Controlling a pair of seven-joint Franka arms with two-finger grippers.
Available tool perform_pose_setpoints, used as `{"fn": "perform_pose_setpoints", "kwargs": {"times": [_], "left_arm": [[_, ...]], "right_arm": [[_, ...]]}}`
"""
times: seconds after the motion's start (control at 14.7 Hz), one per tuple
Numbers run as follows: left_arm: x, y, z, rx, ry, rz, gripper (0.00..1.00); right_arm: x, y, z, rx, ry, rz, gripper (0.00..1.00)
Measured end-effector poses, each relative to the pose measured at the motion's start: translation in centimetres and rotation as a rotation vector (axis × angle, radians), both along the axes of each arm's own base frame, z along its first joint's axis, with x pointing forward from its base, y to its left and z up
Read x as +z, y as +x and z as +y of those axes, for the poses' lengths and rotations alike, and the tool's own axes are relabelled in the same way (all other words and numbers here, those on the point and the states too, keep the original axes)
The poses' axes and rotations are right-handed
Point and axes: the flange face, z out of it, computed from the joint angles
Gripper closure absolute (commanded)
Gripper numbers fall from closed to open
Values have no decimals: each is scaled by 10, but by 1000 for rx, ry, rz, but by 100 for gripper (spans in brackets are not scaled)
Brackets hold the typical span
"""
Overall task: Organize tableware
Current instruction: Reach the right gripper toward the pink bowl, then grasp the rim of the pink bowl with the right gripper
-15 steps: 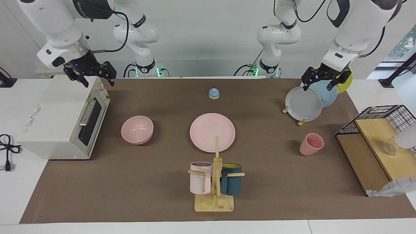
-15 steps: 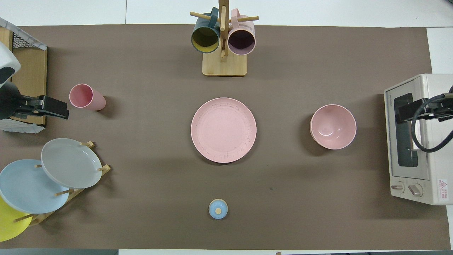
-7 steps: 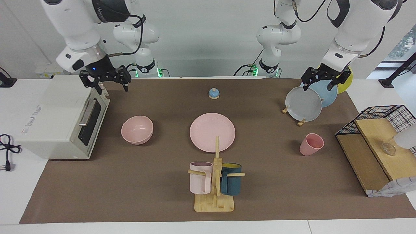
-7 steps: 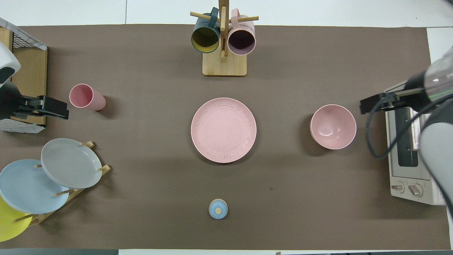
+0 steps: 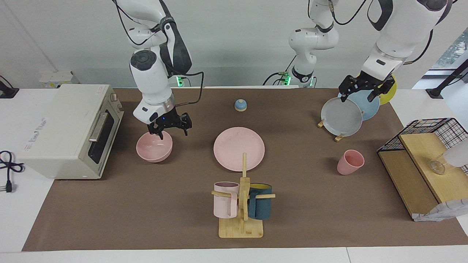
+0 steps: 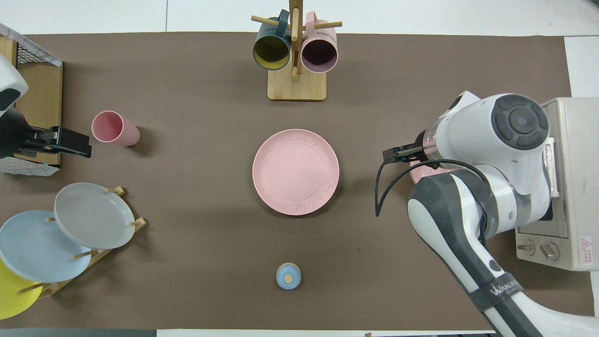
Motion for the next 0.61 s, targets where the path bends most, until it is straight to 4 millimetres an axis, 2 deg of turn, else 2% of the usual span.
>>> {"fn": "perform_pose_setpoints", "kwargs": {"times": [0.07,0.27,0.61], "left_arm": [[0,0,0,0,0,0,0],[-1,0,0,1,0,3,0],[-2,0,0,2,1,5,0]], "right_arm": [[-12,-4,-3,6,-3,7,13],[-35,-14,-7,36,-5,0,28],[-56,-25,-13,76,-6,-17,36]]}}
